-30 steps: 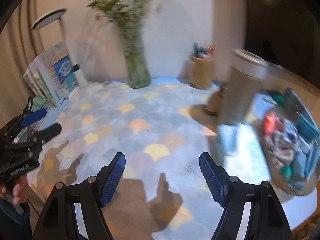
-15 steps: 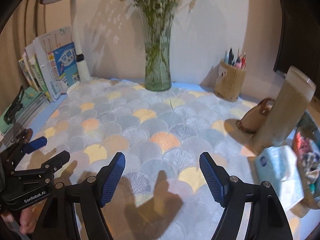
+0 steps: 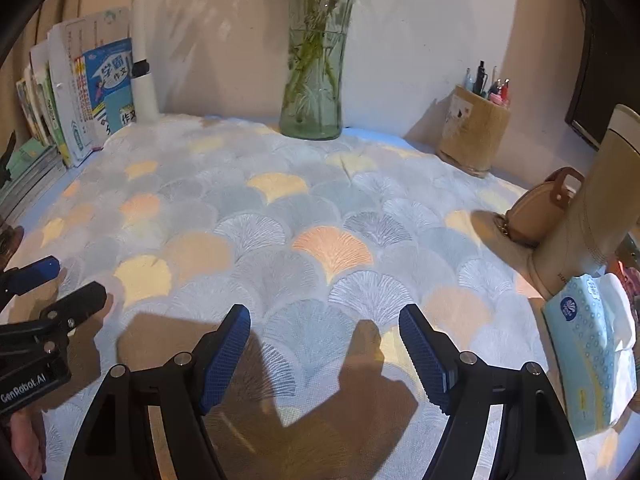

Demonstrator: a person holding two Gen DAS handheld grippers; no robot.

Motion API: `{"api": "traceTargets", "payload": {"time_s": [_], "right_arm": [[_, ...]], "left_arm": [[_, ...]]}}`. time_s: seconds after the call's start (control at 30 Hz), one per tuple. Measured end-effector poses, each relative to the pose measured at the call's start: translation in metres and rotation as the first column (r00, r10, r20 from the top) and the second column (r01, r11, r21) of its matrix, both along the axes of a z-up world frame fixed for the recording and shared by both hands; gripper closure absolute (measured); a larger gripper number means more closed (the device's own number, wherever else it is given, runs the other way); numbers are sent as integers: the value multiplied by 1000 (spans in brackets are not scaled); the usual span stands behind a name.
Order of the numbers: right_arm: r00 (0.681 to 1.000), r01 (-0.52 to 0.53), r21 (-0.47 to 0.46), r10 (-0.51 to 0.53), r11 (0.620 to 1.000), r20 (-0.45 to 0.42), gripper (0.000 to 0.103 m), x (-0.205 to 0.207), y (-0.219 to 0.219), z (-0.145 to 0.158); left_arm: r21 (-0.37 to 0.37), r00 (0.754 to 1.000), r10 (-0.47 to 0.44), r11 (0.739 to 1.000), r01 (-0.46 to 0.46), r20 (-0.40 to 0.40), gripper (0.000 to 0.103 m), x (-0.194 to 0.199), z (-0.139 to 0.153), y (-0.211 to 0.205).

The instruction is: Organize soft objects

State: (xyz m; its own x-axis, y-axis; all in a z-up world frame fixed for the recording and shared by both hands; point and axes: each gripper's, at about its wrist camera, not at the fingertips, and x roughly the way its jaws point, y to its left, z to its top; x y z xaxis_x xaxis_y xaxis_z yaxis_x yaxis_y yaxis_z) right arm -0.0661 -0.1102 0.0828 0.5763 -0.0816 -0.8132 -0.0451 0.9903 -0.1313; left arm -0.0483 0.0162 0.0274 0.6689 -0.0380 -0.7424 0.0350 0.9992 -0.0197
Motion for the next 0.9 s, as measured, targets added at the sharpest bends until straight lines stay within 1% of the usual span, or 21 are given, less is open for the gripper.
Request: {"api": "traceTargets", "payload": {"time_s": [0.03,0.13,0.17,0.27,0.53,0.9], "right_arm": [[1000,-1,7,1,1000,4,27,-1,0,0],[1000,9,10,-10,1000,12,18,-2,-1,1],[1000,15,10,-16,1000,20,17,-3,-2,2],[999,30,21,-31,999,42,17,-5,-4,5],[998,40,33,-42,999,56,16,-8,-6,8],[998,33,18,-34,999,45,15,-6,-4,6]], "left_arm": [[3,1000,-2,1000,2,-5,28,1,-1,-1],[17,1000,12,1000,-11,-18,28,2,-2,-1],[22,1000,13,1000,-12,-25,28,2,-3,0],[32,998,1,999,1,-67,28,7,-8,-2],[50,998,7,999,-4,-59,28,5,-7,-4],[41,998,4,999,-2,-58,28,5,-6,-2]]}}
